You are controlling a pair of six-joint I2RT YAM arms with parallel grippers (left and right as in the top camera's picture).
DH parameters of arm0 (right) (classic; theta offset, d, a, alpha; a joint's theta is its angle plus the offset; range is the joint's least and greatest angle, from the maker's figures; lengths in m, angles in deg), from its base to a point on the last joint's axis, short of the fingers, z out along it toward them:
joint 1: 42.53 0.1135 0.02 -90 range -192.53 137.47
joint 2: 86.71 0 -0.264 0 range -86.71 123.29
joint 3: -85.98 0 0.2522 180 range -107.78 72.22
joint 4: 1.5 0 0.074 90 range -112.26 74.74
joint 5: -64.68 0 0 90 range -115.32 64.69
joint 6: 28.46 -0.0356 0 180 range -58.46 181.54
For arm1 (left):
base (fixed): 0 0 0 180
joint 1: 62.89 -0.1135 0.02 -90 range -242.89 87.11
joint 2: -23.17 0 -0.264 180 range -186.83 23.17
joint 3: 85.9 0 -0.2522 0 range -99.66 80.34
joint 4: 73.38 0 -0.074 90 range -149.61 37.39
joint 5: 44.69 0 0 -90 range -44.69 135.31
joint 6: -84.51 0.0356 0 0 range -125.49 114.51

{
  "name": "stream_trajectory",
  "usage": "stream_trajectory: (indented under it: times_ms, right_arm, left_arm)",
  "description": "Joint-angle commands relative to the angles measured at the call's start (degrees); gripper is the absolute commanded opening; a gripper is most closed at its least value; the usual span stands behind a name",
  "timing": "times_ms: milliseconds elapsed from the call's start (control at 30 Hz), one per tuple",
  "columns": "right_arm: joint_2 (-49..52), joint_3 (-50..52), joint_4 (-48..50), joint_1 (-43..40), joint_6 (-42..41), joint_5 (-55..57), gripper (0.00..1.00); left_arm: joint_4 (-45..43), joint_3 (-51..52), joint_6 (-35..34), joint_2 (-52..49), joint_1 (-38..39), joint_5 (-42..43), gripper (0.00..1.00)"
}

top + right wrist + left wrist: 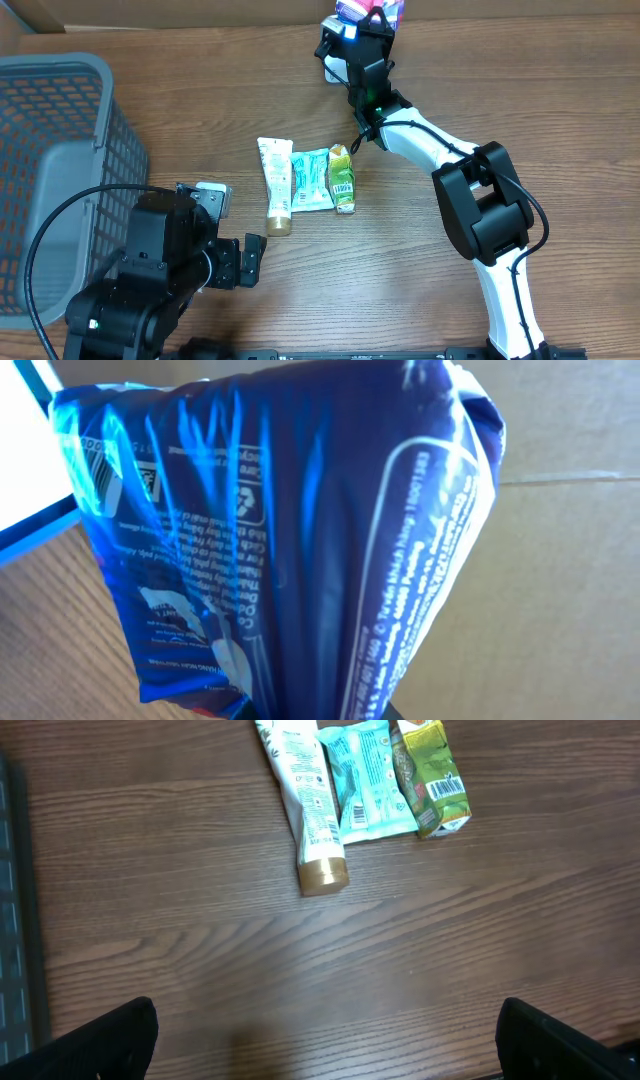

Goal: Scan the item barcode
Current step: 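Hold the purple pack barcode in front of the scanner with right gripper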

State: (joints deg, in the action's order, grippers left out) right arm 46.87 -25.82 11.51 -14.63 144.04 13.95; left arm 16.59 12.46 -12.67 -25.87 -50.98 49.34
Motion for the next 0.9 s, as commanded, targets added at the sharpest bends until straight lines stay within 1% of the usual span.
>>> stream_trajectory:
  times_ms: [0,233,400,633,733,800,867]
  right_arm:
    - [-1.0,-0.6,1.0,0.4,-1.1,-0.2,0.04]
    - [-1.0,-0.6,-2.0,0.4,-3.6,-2.1,0.04]
    - [-1.0,-0.6,-1.8,0.2,-6.4,-1.2,0.04]
    - [-1.7,-0.6,4.7,1.3,-6.0,2.2,0.04]
    - [-4.1,-0.6,0.7,2.5,-6.0,2.8,0.04]
    - [-6.4,-0.6,-4.3,3.1,-6.7,2.8,0.04]
    - [-9.1,-0.6,-9.9,3.3,-9.4,2.0,0.04]
  left_arm:
    - [-0.2,0.0,-0.7,-0.1,-0.3,-0.6,1.0]
    - [-0.2,0.0,-0.7,-0.1,-0.3,-0.6,1.0]
    - [-0.2,0.0,-0.7,-0.1,-0.3,-0.6,1.0]
    - [-0.2,0.0,-0.7,-0.1,-0.3,-0.6,0.99]
    - [-0.2,0.0,-0.7,-0.1,-0.3,-0.6,1.0]
    - [-0.2,0.0,-0.7,-0.1,-0.3,-0.6,1.0]
    - [-0.2,0.0,-0.7,-0.1,-0.3,-0.6,1.0]
